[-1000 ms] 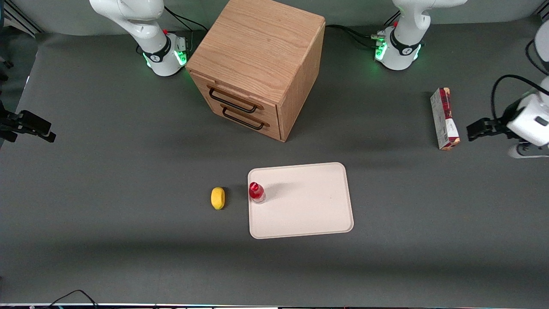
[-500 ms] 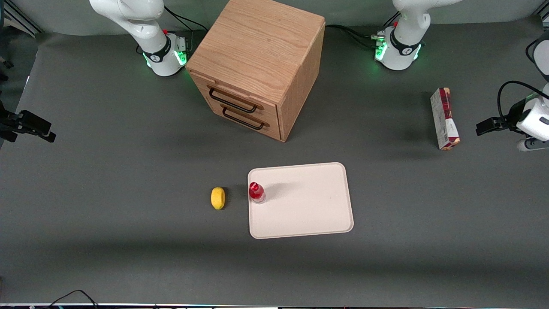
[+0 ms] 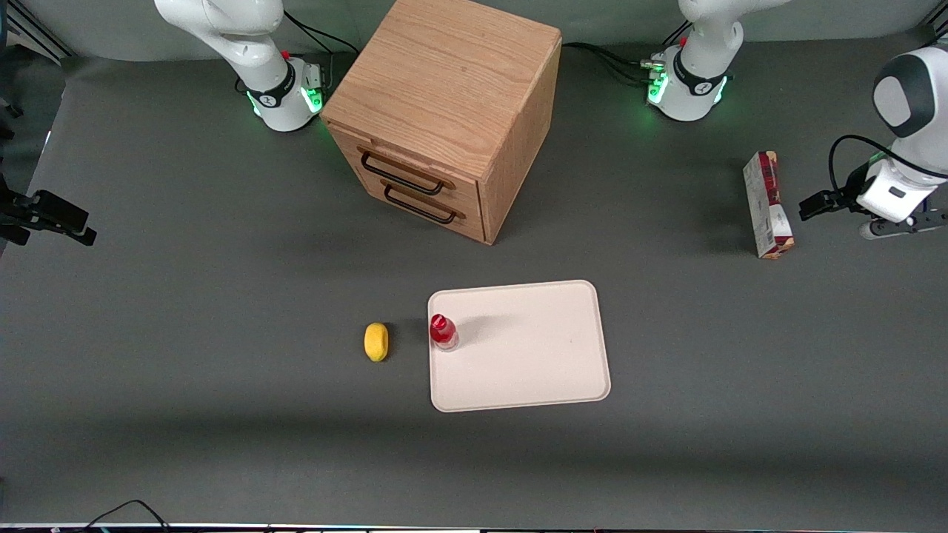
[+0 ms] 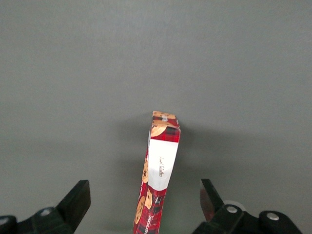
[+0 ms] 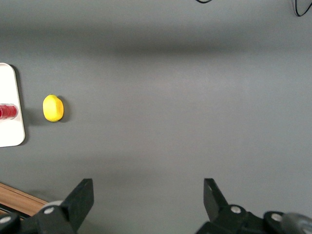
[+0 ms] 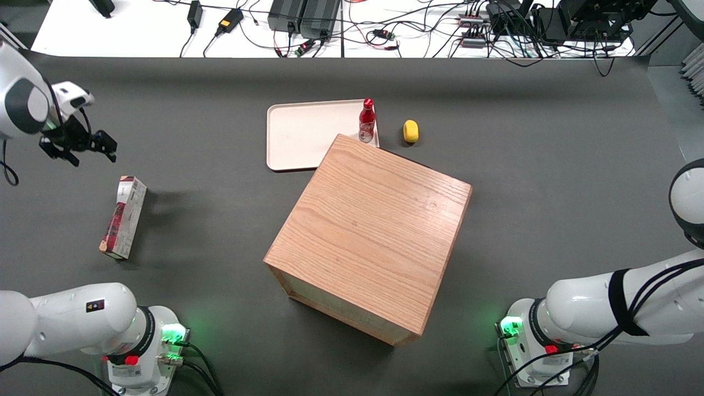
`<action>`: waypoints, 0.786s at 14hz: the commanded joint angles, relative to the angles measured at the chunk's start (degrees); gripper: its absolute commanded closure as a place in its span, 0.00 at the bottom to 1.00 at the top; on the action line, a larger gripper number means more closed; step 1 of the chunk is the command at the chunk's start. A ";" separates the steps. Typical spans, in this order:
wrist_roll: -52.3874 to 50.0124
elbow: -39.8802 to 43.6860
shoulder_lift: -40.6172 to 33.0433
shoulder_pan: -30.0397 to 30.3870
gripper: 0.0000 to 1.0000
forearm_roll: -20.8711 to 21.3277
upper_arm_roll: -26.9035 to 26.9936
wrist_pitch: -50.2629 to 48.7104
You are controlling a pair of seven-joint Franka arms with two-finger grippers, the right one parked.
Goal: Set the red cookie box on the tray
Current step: 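Lower the open left gripper around the upright red cookie box, then close the left gripper on the cookie box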
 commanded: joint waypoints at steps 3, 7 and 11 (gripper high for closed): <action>1.12 -11.68 -3.50 2.08 0.00 -0.02 0.42 9.96; 1.12 -16.26 -3.32 2.35 0.00 -0.11 0.51 13.14; 7.26 -18.63 -0.79 2.96 0.00 -0.02 0.51 15.41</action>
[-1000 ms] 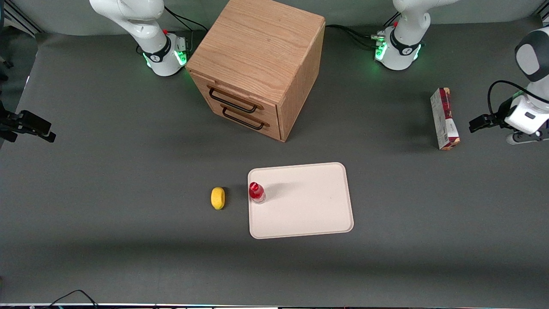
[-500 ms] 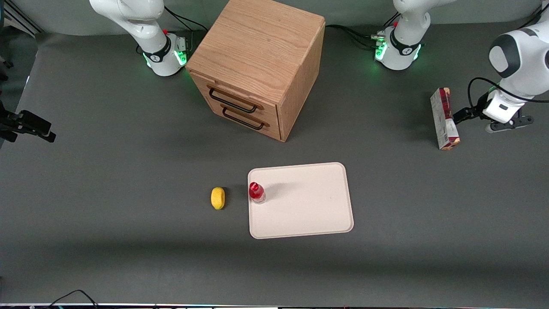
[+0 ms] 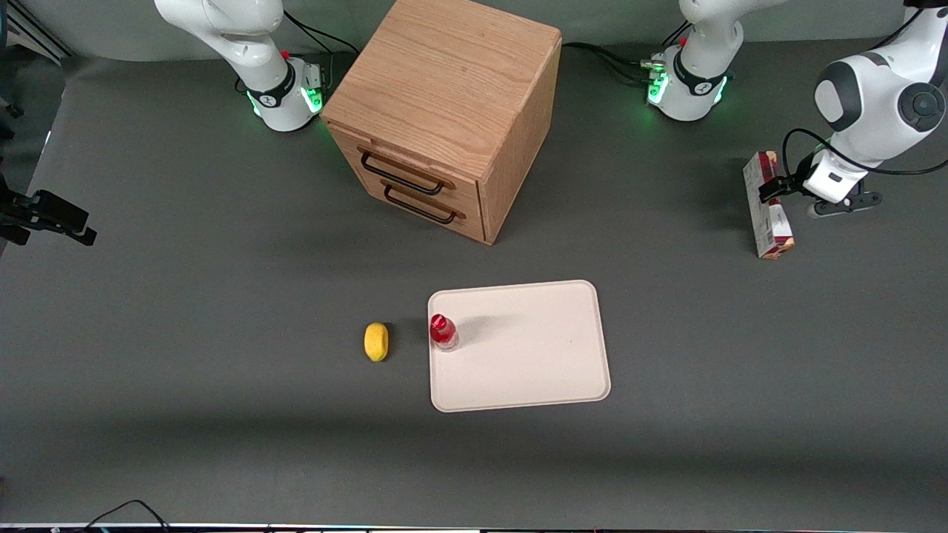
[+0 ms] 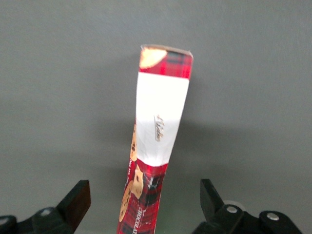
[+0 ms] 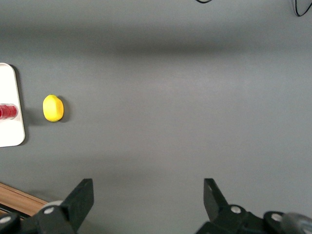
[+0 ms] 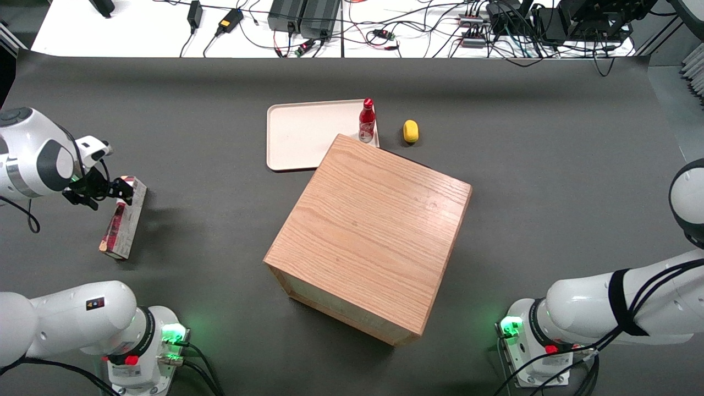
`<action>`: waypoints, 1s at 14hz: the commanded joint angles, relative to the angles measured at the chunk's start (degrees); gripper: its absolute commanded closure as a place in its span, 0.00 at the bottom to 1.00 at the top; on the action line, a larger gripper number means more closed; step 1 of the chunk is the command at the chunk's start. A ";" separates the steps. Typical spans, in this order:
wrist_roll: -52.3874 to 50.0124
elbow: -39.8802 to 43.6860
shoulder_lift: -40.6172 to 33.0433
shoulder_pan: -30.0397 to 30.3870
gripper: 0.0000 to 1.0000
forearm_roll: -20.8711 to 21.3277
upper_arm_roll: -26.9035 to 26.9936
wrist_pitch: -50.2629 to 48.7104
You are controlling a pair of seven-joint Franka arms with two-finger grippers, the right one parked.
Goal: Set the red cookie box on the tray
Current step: 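Close the left gripper on the cookie box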
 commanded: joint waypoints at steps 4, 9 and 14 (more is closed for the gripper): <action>4.61 -5.93 0.86 2.26 0.00 0.06 -0.05 6.91; 6.02 -6.63 6.23 2.43 0.00 0.06 -0.05 13.15; 6.10 -7.07 6.23 2.43 0.88 0.06 -0.05 13.42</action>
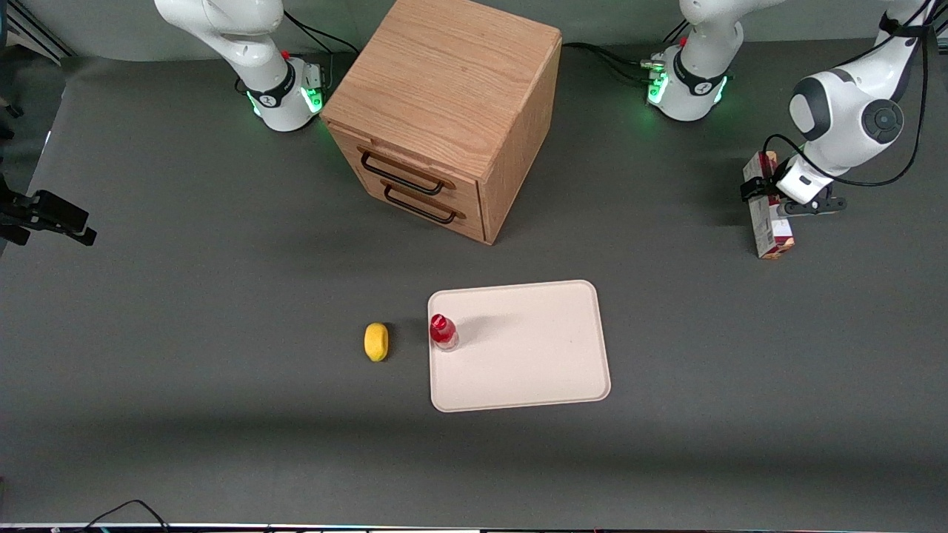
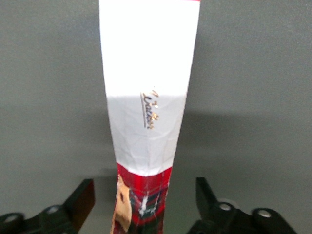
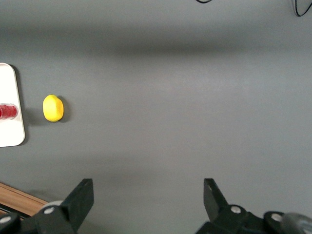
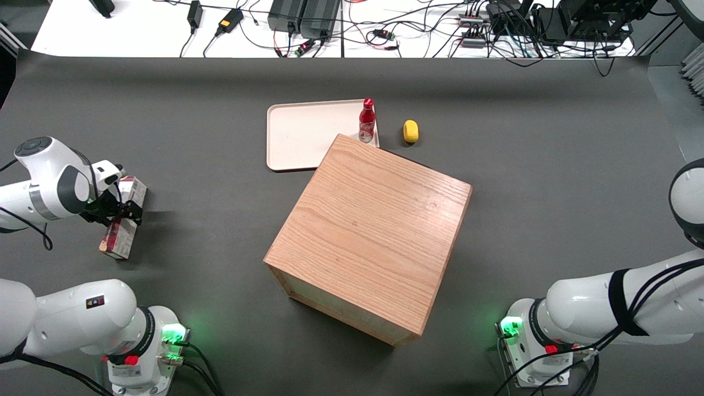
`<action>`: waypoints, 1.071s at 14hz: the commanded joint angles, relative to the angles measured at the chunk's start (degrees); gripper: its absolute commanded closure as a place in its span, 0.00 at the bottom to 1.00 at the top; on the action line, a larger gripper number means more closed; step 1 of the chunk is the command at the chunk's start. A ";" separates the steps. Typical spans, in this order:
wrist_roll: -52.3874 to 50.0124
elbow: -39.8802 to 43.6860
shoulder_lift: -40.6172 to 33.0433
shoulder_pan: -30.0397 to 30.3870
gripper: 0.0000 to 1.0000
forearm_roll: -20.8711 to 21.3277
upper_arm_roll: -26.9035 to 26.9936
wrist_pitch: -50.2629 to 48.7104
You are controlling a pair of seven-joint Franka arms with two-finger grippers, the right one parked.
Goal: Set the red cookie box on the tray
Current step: 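Lift the cookie box and tip it over with the left gripper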
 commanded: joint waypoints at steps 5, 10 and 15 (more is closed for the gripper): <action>1.26 -2.80 -1.98 0.64 1.00 -0.03 -0.09 2.34; 1.35 -0.53 -3.20 0.47 1.00 -0.03 -0.35 1.12; 1.09 12.46 -8.90 -0.33 1.00 0.06 -2.80 -17.90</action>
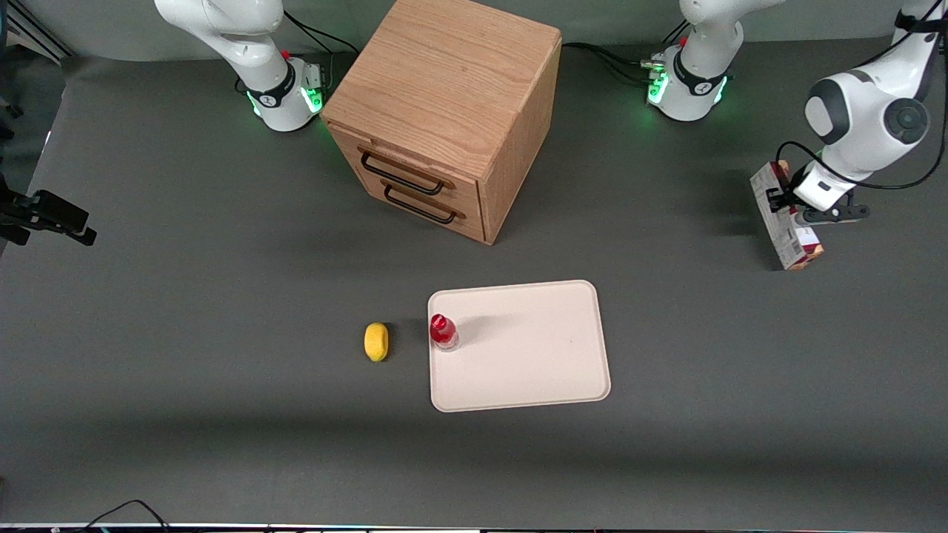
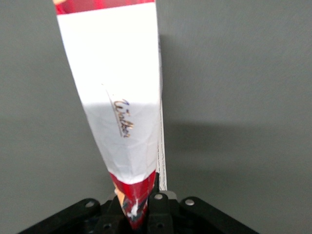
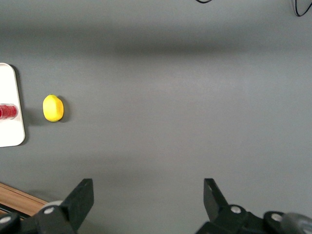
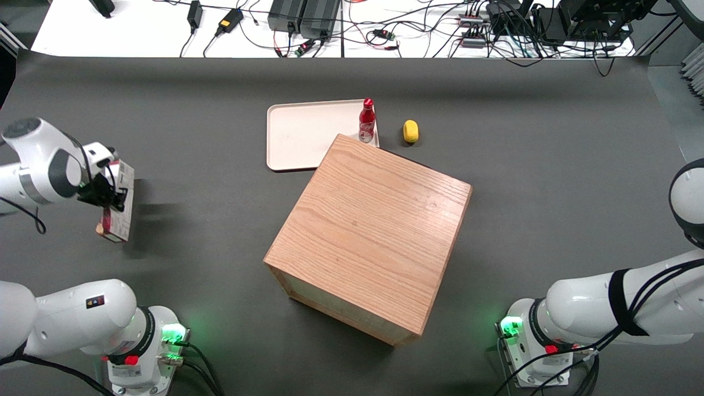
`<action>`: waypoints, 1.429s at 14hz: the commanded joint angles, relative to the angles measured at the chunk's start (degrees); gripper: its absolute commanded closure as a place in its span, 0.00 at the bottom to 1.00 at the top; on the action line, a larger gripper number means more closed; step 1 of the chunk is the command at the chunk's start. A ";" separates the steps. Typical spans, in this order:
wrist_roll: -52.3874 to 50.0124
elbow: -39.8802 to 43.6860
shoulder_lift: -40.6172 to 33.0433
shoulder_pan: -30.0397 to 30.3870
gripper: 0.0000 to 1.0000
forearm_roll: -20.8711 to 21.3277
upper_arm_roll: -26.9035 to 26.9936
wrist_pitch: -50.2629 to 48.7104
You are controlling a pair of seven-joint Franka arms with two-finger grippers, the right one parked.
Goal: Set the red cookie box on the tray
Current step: 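Lift the cookie box and tip it over with the left gripper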
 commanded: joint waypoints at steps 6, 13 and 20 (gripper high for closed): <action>0.21 29.72 -6.13 -0.39 1.00 -0.03 -6.06 -37.48; -4.58 44.69 -0.42 -3.02 1.00 -1.00 -9.12 -46.31; -30.87 58.05 10.65 -5.48 1.00 -0.82 -26.95 -47.19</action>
